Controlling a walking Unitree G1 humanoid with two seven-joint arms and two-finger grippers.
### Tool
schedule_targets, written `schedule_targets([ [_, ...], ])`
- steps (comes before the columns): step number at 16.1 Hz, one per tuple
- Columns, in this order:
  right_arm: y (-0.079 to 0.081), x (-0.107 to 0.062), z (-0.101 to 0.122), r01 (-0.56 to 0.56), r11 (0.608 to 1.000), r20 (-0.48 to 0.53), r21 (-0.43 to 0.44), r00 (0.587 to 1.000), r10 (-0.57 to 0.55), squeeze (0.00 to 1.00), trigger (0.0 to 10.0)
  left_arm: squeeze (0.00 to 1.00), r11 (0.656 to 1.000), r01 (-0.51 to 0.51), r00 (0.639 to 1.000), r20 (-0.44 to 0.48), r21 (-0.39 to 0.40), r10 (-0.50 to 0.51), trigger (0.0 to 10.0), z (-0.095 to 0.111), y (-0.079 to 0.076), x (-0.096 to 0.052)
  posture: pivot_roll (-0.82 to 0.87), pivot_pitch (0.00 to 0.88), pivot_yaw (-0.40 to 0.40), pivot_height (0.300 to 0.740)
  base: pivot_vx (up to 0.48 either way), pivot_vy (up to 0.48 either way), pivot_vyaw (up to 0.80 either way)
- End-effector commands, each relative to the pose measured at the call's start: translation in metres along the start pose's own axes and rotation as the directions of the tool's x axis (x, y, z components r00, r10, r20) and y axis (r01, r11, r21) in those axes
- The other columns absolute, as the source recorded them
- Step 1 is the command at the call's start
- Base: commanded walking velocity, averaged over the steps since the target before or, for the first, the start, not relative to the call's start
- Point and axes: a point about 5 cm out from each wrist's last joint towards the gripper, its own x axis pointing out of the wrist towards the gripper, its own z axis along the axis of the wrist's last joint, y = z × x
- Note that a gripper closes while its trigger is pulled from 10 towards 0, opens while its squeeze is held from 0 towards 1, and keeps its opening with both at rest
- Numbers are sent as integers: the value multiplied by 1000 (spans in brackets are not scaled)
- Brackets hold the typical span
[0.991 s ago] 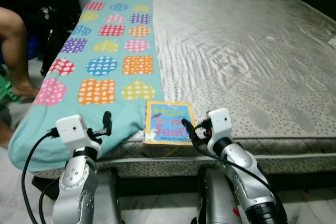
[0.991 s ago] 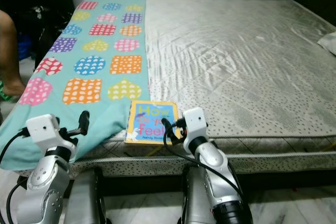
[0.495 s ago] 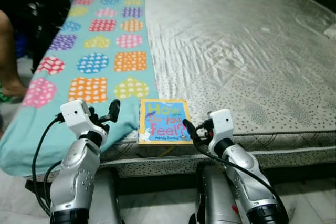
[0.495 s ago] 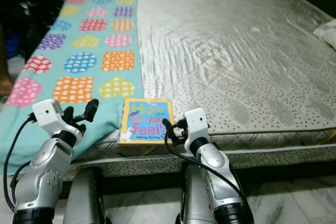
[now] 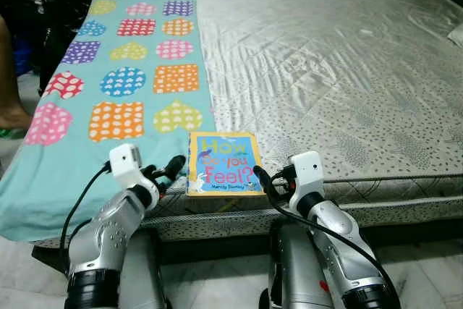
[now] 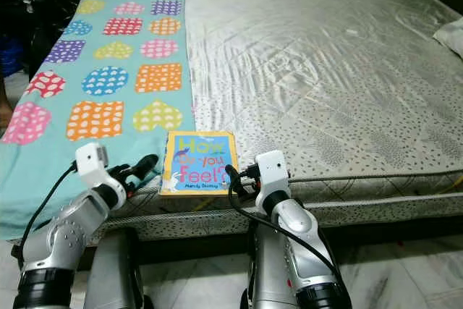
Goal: Clean up the room
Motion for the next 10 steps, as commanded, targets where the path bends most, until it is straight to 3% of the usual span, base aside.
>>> schedule_targets([
  [1,-1,0,4,7,1000,10,0,1000,-7,0,10000,0,1000,19,1000,-15,5,-19,10000,2,-4,1,-147,107,-26,483,0,0,0],
  [7,0,3,5,0,1000,9,-1,1000,0,0,10000,0,979,204,973,-111,-1,-203,10000,-6,-32,-2,-140,98,-24,483,0,0,0],
  [10,1,4,6,0,1000,11,1,1000,0,0,10000,0,985,172,972,-157,-24,-174,10000,-13,-25,-4,-139,98,-19,483,0,0,0],
])
